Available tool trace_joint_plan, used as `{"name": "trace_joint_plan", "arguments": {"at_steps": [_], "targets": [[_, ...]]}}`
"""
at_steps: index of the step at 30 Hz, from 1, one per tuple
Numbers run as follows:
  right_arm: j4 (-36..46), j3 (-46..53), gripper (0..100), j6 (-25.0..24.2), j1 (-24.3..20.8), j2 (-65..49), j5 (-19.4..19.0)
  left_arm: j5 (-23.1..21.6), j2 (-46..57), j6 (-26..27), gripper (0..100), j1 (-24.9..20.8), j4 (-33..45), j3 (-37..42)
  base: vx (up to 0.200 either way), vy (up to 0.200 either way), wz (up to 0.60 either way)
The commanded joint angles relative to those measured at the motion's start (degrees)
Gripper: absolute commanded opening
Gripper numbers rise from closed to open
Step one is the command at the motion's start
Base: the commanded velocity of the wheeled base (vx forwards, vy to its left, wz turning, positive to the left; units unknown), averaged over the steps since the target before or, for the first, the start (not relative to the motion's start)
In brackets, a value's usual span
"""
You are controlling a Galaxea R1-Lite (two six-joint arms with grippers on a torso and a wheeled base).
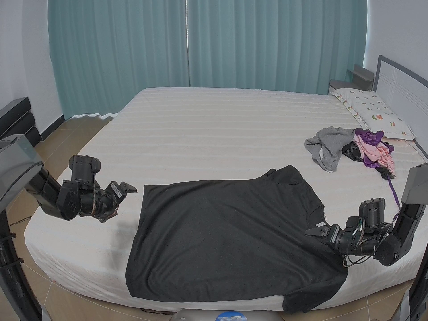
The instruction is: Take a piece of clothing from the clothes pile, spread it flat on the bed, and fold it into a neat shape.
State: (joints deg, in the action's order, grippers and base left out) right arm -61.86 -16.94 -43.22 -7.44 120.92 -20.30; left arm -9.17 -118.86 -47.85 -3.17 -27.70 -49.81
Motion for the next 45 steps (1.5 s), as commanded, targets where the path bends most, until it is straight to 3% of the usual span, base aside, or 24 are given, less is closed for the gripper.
{"name": "trace_joint_plan", "arguments": {"at_steps": [1,11,20,25,42,43,45], "targets": [[-0.02,-0.02,100,-0.03,0.05,-0.42,0.08,-0.41,-10.60,-0.05,100,-0.35,0.10,-11.89,0.000,0.000,0.00],[-4.24,0.33,100,0.06,3.39,0.19,0.17,-3.23,-21.42,0.65,100,-1.05,-0.34,-26.57,0.000,0.000,0.00],[-4.33,0.77,100,0.06,5.24,-0.07,0.08,-2.35,-28.71,1.79,100,-1.58,-0.60,-37.82,0.000,0.000,0.00],[-4.41,0.86,100,-0.03,5.33,-0.42,0.08,0.91,-32.14,2.23,100,-1.58,-0.52,-42.21,0.000,0.000,0.00],[-4.59,0.60,100,-1.70,5.33,0.11,0.08,2.49,-34.86,2.58,100,-2.37,-0.08,-44.85,0.000,0.000,0.00],[-4.59,0.60,100,-1.78,5.33,0.11,0.08,2.49,-34.86,2.58,0,-2.37,-0.08,-44.85,0.000,0.000,0.00],[-4.59,0.51,100,-1.78,5.33,0.11,0.08,2.49,-34.86,2.50,0,-2.46,-0.34,-44.76,0.000,0.000,0.00]]}}
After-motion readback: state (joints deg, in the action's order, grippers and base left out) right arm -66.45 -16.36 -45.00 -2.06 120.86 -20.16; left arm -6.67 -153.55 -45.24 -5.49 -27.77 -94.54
